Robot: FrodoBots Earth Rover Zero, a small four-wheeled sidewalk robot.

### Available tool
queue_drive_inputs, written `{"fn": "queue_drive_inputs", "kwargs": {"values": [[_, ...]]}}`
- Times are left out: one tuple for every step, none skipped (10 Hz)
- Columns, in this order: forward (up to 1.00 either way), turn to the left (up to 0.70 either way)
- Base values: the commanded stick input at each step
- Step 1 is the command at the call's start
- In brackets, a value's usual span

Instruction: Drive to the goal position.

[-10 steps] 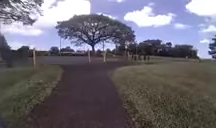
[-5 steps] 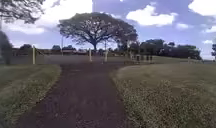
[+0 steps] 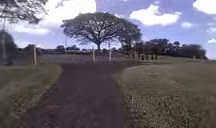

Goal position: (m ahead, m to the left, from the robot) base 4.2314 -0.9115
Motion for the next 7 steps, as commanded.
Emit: {"fn": "queue_drive_inputs", "kwargs": {"values": [[0.5, 0.0], [0.5, 0.0], [0.5, 0.0], [0.5, 0.0], [0.5, 0.0], [0.5, 0.0], [0.5, 0.0]]}}
